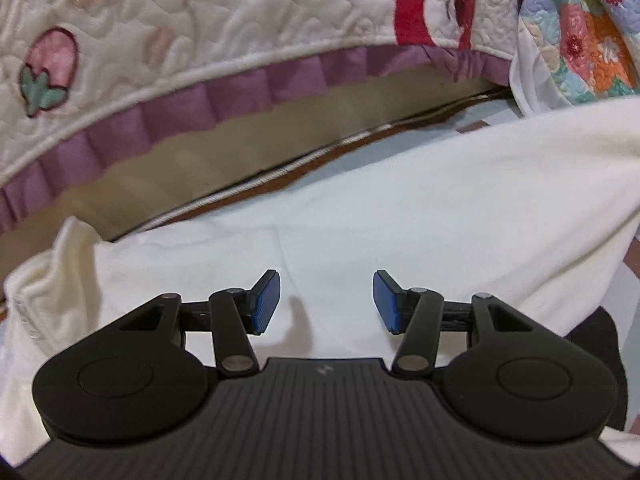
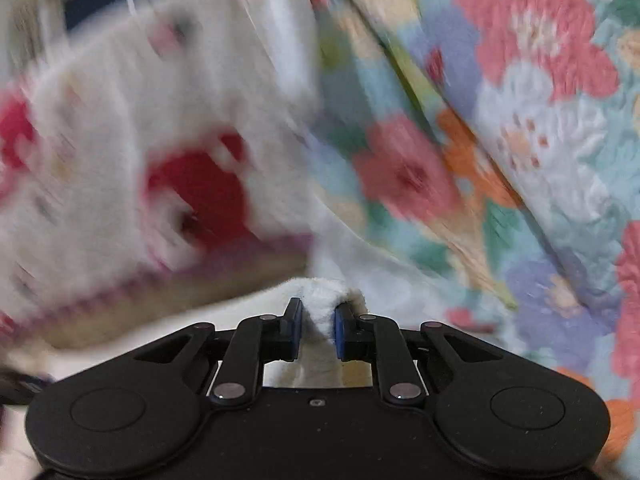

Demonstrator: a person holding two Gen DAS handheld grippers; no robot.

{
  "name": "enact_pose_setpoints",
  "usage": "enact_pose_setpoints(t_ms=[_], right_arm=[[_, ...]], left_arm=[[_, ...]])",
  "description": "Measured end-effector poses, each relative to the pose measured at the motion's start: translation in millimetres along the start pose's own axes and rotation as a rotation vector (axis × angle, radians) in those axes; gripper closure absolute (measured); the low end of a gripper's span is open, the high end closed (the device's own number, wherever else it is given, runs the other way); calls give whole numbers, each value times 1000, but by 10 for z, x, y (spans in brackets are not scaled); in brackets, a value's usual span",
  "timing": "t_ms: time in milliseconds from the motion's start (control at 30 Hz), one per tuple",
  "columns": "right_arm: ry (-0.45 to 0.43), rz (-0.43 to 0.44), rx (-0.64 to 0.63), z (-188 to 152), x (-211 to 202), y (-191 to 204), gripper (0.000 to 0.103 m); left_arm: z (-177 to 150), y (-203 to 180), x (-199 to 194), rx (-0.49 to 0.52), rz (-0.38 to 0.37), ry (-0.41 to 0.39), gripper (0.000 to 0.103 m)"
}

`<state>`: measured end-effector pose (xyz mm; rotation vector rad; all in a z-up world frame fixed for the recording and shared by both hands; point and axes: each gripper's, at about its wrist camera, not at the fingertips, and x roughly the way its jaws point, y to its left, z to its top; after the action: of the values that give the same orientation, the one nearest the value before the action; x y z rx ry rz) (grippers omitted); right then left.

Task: Fold clothes

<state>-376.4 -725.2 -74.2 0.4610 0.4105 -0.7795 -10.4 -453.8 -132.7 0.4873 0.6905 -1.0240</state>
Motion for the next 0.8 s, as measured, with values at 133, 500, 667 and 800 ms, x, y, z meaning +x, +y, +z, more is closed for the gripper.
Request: enact_pose_setpoints(t_ms=[133,500,667,800], right_arm=[[134,-79,-4,-92,655,-151,85],[236,-112,54,-4,1331,-187,77],[100,-100,223,-57,897,-301,35],[113,-78,354,-216,646,-501,35]], left_arm=[[-77,-99,116,12,-12,28,52],[-239,-104,170,-12,-36,43,48],[-291,-78,46,-43,-58,19,48],[-334,-123,-118,-39,-82,-1,48]])
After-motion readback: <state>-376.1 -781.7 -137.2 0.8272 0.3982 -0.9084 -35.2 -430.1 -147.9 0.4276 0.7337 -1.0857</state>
